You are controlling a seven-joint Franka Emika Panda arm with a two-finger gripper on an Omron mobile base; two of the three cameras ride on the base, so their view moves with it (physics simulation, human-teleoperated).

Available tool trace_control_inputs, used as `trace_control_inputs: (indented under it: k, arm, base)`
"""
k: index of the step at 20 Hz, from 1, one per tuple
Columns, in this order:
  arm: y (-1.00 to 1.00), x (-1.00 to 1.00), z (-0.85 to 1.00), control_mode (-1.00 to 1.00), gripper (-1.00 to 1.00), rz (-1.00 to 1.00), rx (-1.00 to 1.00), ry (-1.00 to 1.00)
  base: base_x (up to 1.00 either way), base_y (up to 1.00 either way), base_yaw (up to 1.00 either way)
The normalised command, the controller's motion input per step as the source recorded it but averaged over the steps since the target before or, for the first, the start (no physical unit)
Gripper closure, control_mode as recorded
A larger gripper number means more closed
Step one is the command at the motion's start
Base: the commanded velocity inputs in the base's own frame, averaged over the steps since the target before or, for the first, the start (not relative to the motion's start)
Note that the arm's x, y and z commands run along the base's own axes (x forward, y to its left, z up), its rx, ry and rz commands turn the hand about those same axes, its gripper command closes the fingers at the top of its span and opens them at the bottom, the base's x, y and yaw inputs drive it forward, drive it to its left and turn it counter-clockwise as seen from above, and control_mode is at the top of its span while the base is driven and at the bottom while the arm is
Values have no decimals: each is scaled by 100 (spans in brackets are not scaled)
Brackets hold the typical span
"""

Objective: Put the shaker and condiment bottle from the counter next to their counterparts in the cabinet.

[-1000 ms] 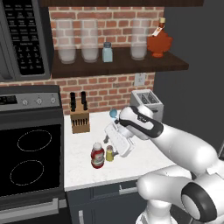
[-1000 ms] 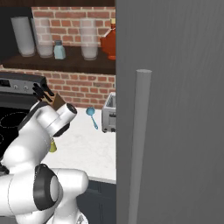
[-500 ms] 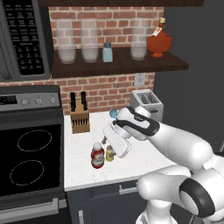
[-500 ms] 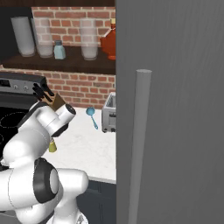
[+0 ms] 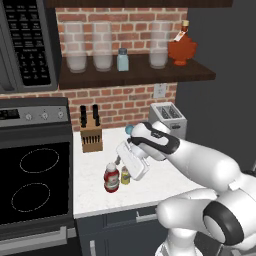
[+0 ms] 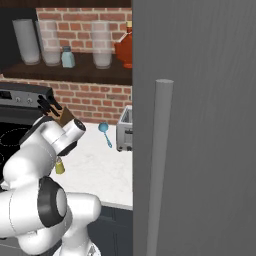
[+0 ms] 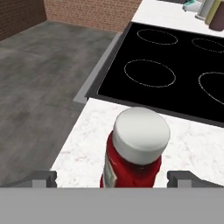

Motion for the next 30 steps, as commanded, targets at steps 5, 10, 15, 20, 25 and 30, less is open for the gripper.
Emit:
trace_control_inputs:
  k: [5, 10, 15, 20, 25, 30]
  arm:
    - [3, 4, -6, -100, -100, 0, 0, 0]
    - [4, 0, -6, -100, -100, 0, 0, 0]
    - [9, 0, -8, -100, -100, 0, 0, 0]
    - [9, 0, -8, -100, -100, 0, 0, 0]
    - [8, 0, -10, -100, -100, 0, 0, 1]
    - [8, 3, -15, -100, -100, 0, 0, 5]
  base:
    - [0, 0, 0]
    - [0, 0, 0]
    - [0, 0, 0]
    - [0, 0, 0]
    - [0, 0, 0]
    - [0, 0, 0]
